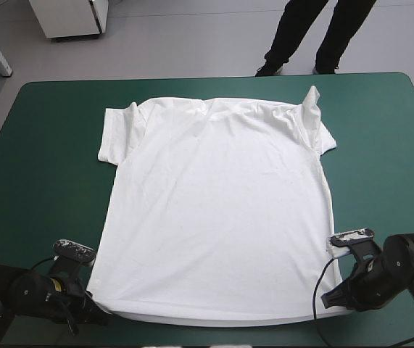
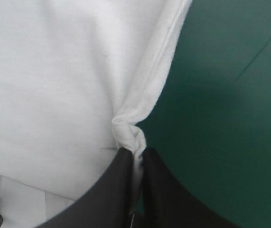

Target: Fold the cloth

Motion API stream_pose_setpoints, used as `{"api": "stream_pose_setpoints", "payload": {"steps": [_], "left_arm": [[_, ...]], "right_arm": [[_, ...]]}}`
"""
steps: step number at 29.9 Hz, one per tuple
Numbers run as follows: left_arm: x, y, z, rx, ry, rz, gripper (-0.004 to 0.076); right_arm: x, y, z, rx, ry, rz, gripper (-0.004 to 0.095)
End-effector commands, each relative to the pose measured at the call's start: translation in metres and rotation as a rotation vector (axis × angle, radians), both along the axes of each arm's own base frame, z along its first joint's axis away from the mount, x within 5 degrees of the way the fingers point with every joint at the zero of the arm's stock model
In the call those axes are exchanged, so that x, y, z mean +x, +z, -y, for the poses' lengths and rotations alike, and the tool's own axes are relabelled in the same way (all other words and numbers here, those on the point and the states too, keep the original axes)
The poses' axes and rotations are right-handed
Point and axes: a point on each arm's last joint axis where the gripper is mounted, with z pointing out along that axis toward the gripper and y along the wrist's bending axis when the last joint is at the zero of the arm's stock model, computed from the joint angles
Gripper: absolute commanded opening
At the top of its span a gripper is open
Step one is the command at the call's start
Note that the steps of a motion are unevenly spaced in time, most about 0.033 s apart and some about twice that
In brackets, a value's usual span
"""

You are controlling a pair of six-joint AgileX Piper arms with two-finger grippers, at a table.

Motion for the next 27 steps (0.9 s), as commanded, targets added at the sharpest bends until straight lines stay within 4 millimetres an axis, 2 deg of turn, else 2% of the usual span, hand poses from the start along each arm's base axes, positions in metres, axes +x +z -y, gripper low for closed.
{"api": "stream_pose_setpoints", "payload": {"steps": [1,4,6,10,11,13,14,17,23,27], "left_arm": [[-0.004,0.005,0.001,-0.012,-0.002,-0.045,0.0199],[-0.004,0.009,0.003,-0.038,0.0,-0.04,0.0353],[-0.002,0.018,0.006,-0.066,0.006,-0.017,0.0415],[0.007,0.06,0.008,-0.119,0.046,0.118,0.0426],[0.012,0.077,0.007,-0.112,0.051,0.183,0.0424],[0.021,0.096,0.004,-0.079,0.068,0.252,0.0416],[0.033,0.106,0.003,-0.047,0.077,0.291,0.0409],[0.067,0.114,0.003,0.039,0.09,0.309,0.0407],[0.149,0.109,0.018,0.104,0.085,0.261,0.0407],[0.189,0.108,0.024,0.1,0.083,0.298,0.0407]], "right_arm": [[0.0,0.01,0.0,0.005,0.017,0.014,0.022],[0.003,0.016,0.003,-0.031,0.024,0.044,0.0409],[0.008,0.026,0.004,-0.052,0.02,0.087,0.0503],[0.021,0.062,0.006,-0.064,-0.006,0.23,0.0523],[0.026,0.072,0.006,-0.066,-0.012,0.278,0.0523],[0.039,0.087,0.005,-0.075,-0.023,0.361,0.0523],[0.048,0.094,0.006,-0.088,-0.03,0.393,0.0523],[0.077,0.105,0.002,-0.104,-0.051,0.414,0.0523],[0.138,0.107,-0.012,-0.082,-0.057,0.355,0.0523],[0.172,0.109,-0.017,-0.093,-0.055,0.36,0.0523]]}}
